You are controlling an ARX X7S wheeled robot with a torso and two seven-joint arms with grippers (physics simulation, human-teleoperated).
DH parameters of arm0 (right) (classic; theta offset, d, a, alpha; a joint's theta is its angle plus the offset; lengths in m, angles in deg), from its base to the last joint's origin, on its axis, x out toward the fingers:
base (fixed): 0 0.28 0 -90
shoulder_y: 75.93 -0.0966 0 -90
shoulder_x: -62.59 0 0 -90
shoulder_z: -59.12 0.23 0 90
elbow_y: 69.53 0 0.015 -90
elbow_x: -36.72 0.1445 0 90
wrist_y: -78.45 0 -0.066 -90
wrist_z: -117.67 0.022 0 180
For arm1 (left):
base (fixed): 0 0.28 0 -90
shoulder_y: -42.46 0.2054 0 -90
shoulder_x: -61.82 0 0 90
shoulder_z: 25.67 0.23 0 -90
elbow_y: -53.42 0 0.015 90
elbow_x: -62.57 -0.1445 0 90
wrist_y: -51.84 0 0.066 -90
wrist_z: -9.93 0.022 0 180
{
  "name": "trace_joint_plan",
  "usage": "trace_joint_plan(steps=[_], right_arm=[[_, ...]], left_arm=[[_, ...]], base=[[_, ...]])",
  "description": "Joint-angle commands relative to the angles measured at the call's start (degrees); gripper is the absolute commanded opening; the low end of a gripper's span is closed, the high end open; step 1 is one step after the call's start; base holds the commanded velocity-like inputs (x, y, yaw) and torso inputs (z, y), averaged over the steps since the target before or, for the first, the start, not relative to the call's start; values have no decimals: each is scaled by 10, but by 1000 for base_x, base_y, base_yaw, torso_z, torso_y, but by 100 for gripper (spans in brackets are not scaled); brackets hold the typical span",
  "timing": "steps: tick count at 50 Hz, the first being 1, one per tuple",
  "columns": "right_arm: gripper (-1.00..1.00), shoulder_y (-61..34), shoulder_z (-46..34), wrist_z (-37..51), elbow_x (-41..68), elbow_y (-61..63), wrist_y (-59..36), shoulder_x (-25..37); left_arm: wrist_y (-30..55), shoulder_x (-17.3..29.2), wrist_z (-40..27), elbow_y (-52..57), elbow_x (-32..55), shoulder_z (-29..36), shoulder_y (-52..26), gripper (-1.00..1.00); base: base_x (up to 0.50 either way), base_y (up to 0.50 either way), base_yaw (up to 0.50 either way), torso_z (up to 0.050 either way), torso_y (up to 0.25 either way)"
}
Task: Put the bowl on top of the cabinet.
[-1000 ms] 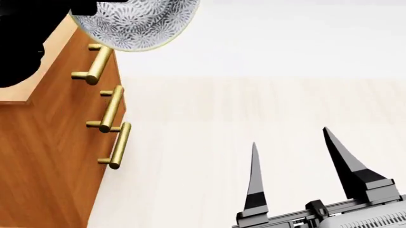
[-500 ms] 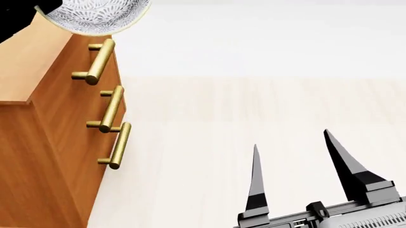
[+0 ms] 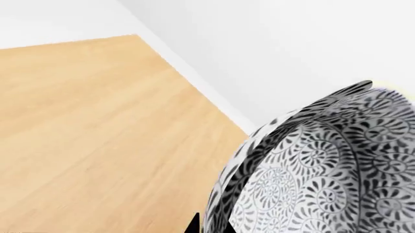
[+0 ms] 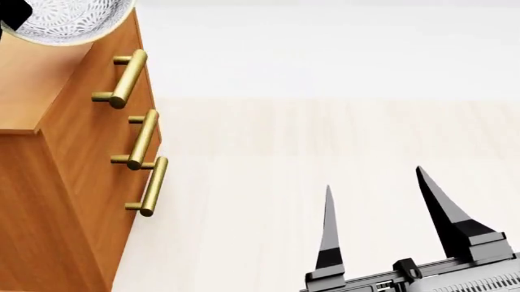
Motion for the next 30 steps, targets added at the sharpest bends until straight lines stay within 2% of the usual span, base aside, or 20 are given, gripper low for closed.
trace_joint_plan(steps=[1, 9, 22, 30], right_arm=[[100, 2, 0, 0, -3, -6, 1, -1], [100, 3, 0, -1, -4, -12, 2, -3], [100, 0, -4, 0, -12, -14, -3, -7], [100, 1, -2, -1, -10, -16, 0, -5]], left_arm=[[-14, 8, -6, -33, 22, -30, -26, -100], [3, 15, -22, -29, 50, -60, -28, -100], [-21, 4, -120, 27, 55, -108, 7, -100], [-28, 1, -155, 65, 58, -120, 18, -100]], base=[[0, 0, 0, 0, 0], [0, 0, 0, 0, 0], [0, 0, 0, 0, 0], [0, 0, 0, 1, 1]])
